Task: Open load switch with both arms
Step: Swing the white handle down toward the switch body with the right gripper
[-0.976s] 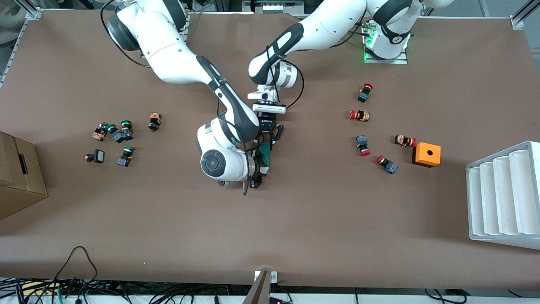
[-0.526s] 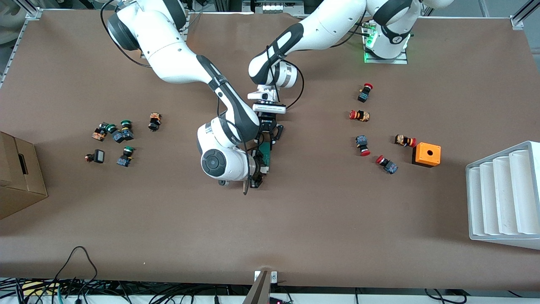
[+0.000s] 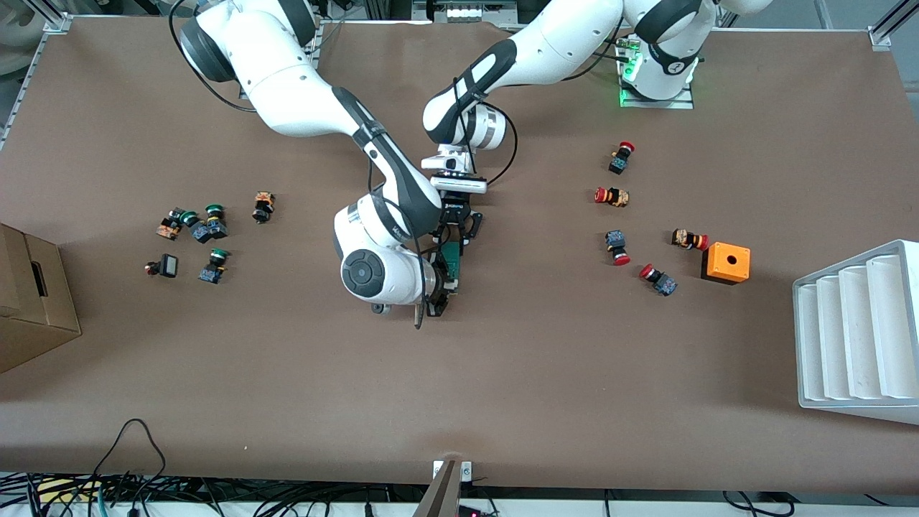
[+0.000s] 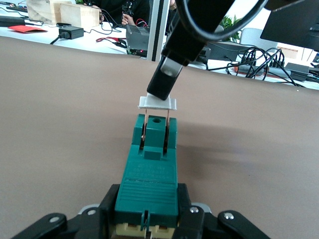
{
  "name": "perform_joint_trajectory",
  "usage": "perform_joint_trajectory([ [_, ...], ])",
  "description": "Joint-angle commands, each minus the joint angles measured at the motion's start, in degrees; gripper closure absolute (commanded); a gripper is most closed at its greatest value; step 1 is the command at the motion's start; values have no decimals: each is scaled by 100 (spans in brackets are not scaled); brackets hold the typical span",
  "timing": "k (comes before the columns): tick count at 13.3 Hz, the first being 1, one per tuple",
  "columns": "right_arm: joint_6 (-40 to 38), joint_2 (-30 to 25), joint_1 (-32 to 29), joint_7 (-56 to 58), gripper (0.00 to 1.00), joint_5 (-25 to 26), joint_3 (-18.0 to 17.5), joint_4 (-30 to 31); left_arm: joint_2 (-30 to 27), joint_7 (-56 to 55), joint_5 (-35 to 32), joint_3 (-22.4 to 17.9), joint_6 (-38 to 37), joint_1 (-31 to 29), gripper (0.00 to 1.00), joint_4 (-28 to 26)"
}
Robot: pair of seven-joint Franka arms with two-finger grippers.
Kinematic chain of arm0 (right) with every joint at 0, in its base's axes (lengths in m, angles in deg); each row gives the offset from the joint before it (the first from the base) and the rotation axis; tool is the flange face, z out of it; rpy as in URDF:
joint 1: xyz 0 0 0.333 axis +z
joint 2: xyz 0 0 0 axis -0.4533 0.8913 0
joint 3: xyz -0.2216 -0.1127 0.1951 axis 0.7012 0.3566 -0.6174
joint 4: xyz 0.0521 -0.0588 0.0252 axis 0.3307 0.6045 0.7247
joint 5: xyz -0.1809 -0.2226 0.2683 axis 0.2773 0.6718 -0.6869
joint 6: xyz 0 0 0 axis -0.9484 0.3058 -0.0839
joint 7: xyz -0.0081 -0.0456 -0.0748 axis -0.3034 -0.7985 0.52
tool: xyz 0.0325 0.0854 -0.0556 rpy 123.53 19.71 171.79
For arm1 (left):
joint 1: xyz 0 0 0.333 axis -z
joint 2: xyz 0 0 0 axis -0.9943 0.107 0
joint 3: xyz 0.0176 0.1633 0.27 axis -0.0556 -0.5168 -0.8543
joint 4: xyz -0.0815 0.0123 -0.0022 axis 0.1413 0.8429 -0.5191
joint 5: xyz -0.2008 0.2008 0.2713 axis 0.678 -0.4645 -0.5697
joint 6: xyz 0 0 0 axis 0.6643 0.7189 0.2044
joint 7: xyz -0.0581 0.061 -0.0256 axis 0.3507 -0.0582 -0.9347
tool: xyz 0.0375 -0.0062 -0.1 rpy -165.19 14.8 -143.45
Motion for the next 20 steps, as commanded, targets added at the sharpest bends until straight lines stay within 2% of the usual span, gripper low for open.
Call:
perform_joint_trajectory([
  [1,129,38,108,-89,91,128,-9,-35,100,-178,-146,-4,7,21,57,150],
  [5,129,29,152,-80,91,207,-9,35,100,-178,-146,-4,7,21,57,150],
  [13,173,-418,178,-19,93,304,-70,711,91,-169,-146,-4,7,30,57,150],
  [18,138,-498,178,-19,93,409,-115,791,100,-178,-146,-4,7,21,57,150],
  [20,164,-646,178,25,93,418,-115,1010,91,-178,-146,-4,7,21,57,150],
])
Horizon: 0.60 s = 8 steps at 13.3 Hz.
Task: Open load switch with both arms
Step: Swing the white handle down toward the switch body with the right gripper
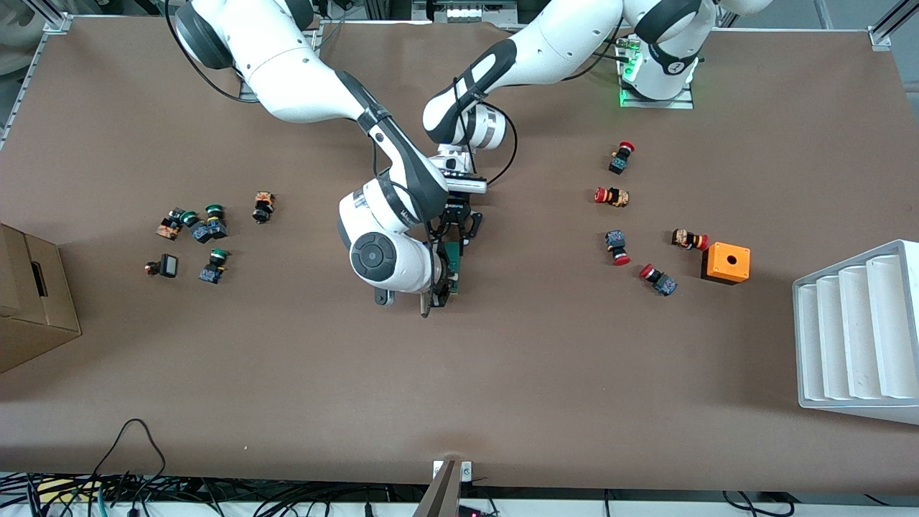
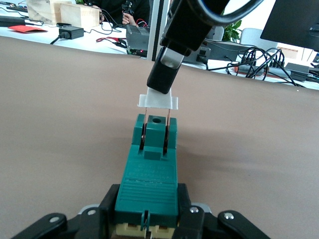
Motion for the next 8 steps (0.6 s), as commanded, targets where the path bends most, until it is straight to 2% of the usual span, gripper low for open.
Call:
perform_joint_trajectory([
  [1,32,-338,54,43,93,107,-92,636,90,-175,-146,-6,11,21,57,150],
  [8,32,-558,54,52,93,195,-171,917,90,-175,-137,-6,11,21,57,150],
])
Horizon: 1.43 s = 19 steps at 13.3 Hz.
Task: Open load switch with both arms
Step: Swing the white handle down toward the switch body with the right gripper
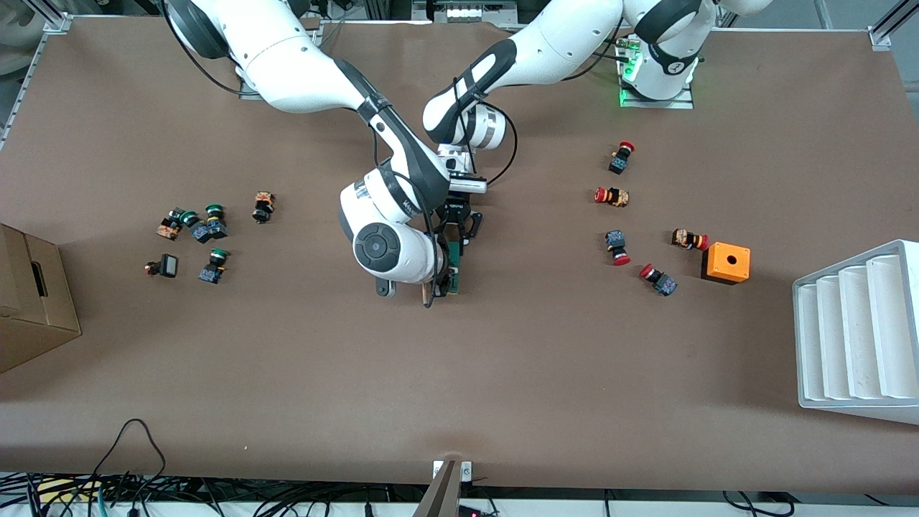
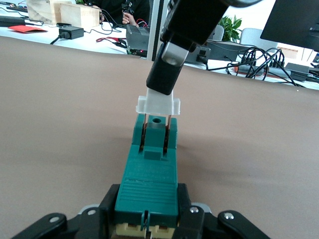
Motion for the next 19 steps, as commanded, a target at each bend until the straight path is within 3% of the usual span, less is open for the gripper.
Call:
perform_joint_trajectory([
  [1,35,-250,19,50,93,113,-85,483,90,-175,-137,-6,12,29,57,150],
  [19,149,-514,28,-3,86,596,-445,967,81,-184,-119,-6,12,20,57,158],
])
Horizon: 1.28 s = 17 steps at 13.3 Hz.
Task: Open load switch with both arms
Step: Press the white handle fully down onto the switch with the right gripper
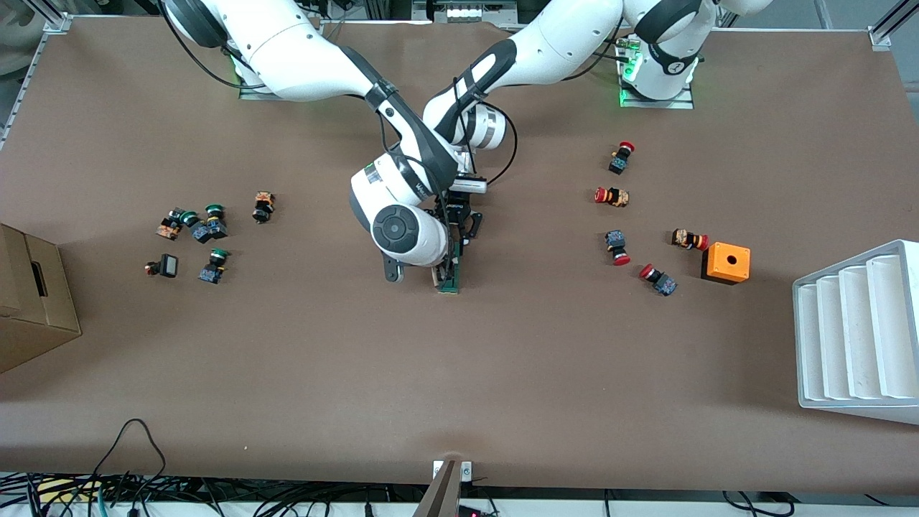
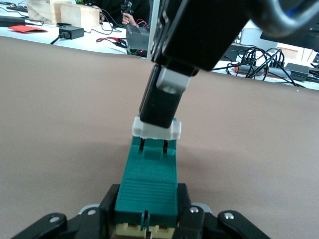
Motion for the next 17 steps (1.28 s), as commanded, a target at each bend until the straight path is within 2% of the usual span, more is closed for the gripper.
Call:
perform_joint_trajectory([
  [1,10,-179,12,-16,86,77,-87,275,81,-180,-119,-7,14,20,57,158],
  [17,440,-161,39,-16,86,315,-104,697,89,-172,-119,-7,14,20,57,158],
])
